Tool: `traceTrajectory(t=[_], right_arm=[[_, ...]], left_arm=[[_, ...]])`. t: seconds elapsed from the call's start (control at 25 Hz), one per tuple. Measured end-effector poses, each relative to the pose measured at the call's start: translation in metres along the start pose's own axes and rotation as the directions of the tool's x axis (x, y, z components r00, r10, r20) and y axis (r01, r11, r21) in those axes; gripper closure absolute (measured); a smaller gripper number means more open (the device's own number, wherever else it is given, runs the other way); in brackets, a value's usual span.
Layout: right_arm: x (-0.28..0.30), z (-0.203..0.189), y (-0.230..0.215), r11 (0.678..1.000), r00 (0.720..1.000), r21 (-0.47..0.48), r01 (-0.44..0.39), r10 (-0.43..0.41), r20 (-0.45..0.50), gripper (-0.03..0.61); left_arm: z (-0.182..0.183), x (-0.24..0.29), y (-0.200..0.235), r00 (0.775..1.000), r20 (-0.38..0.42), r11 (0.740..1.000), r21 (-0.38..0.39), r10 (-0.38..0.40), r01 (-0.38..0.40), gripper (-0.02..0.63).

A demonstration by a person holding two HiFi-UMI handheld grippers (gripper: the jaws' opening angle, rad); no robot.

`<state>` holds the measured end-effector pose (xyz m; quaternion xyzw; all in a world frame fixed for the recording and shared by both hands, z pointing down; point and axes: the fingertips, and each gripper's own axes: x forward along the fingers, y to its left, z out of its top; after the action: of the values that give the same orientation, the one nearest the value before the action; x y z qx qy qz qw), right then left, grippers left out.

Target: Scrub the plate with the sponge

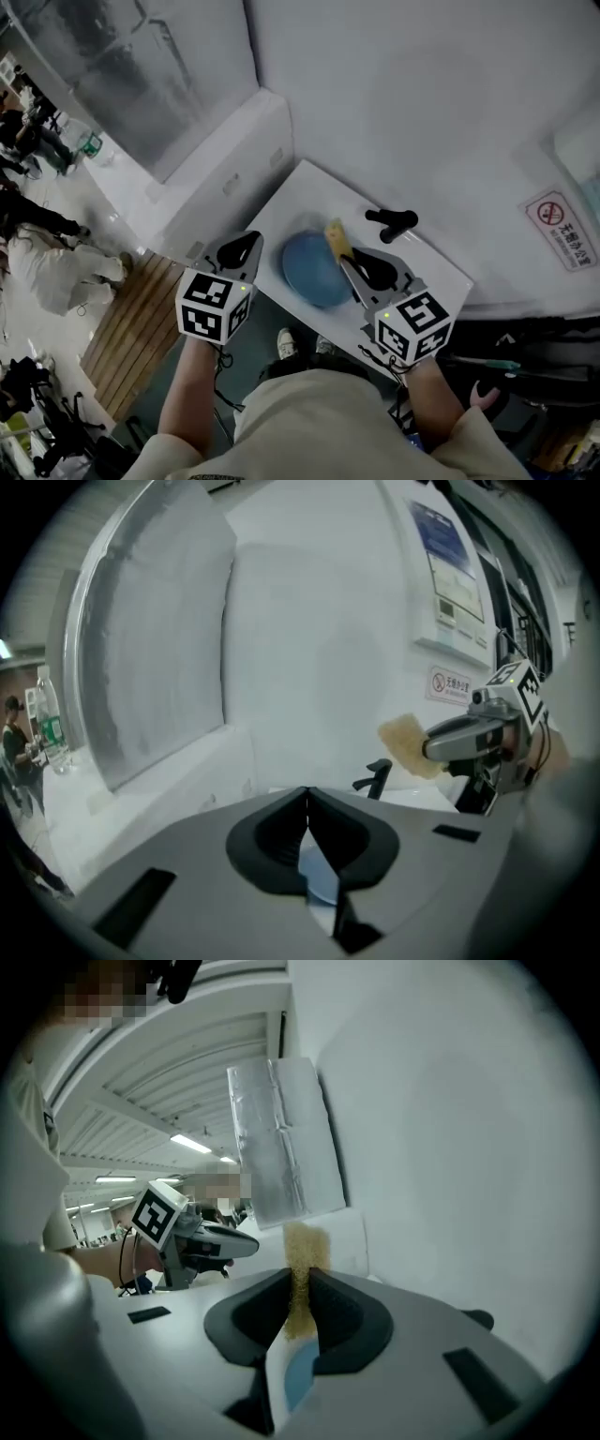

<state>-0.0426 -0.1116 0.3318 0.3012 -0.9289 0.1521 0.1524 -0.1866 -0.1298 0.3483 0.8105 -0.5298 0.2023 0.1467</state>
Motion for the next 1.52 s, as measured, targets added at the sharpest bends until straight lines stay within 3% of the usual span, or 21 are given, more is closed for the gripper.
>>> traceTrajectory(t=[0.16,0.28,0.64,0.76,0.96,1.16,1.32,1.52], right_arm=[[-0.025,0.049,0.019,0.999,0.993,-0.052,0.007,-0.001,0.114,0.514],[-0.046,0.081,0.031,0.996,0.980,-0.088,0.018,0.000,0.197,0.512],[-0.101,0.138,0.061,0.987,0.925,-0.146,0.061,-0.001,0.381,0.512],[-0.113,0.145,0.069,0.981,0.911,-0.184,0.067,0.015,0.412,0.515],[-0.125,0.139,0.076,0.972,0.918,-0.224,0.071,0.025,0.397,0.515],[-0.119,0.120,0.072,0.978,0.930,-0.203,0.056,0.023,0.366,0.515],[-0.096,0.090,0.067,0.974,0.957,-0.224,0.019,0.047,0.286,0.515],[-0.081,0.067,0.064,0.983,0.972,-0.183,-0.004,0.047,0.231,0.515]], left_arm=[[0.045,-0.039,-0.008,0.994,0.102,0.994,0.098,0.040,-0.050,0.606],[0.076,-0.066,-0.014,0.980,0.193,0.988,0.131,0.059,-0.085,0.606],[0.139,-0.133,-0.026,0.897,0.428,0.976,0.123,0.113,-0.182,0.607],[0.141,-0.144,-0.034,0.888,0.443,0.973,0.122,0.122,-0.195,0.607],[0.134,-0.150,-0.046,0.889,0.442,0.970,0.142,0.118,-0.199,0.607],[0.113,-0.142,-0.052,0.906,0.406,0.968,0.153,0.123,-0.200,0.607],[0.098,-0.129,-0.056,0.933,0.347,0.983,0.112,0.099,-0.146,0.607],[0.092,-0.123,-0.057,0.934,0.344,0.981,0.126,0.098,-0.149,0.607]])
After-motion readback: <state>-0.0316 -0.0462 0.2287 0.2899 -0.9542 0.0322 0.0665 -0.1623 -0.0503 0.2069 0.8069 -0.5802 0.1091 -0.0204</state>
